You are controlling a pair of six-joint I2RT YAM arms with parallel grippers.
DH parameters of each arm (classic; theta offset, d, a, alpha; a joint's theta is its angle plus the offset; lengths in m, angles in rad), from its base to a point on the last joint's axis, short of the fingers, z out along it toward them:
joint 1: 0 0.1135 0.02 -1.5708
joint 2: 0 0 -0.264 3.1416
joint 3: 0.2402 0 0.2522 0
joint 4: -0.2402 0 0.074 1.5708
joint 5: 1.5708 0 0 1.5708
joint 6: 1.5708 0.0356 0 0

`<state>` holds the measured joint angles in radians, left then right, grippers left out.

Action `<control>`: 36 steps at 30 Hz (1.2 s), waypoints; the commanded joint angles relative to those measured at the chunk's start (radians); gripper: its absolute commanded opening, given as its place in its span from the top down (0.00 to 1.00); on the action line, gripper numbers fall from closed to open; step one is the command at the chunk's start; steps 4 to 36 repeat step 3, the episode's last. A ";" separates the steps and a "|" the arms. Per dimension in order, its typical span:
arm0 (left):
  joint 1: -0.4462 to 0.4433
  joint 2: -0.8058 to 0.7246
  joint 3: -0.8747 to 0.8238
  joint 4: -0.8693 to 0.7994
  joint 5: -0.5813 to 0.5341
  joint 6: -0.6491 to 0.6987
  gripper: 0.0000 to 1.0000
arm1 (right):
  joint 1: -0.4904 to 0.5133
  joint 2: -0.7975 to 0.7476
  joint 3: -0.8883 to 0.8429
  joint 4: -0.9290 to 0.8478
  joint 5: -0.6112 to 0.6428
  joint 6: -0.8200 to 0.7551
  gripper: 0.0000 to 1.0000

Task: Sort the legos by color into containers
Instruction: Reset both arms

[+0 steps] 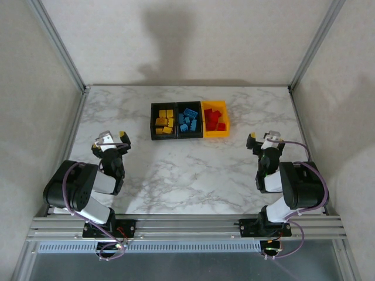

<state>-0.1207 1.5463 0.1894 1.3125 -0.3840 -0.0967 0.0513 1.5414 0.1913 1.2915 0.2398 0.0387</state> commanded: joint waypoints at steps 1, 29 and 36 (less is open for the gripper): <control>0.009 -0.003 0.016 0.027 0.022 0.006 0.00 | -0.011 0.005 0.020 0.006 -0.022 0.012 0.01; 0.009 -0.002 0.016 0.027 0.021 0.006 0.00 | -0.011 0.004 0.016 0.017 -0.019 0.009 0.01; 0.009 -0.002 0.016 0.027 0.021 0.006 0.00 | -0.011 0.004 0.016 0.017 -0.019 0.009 0.01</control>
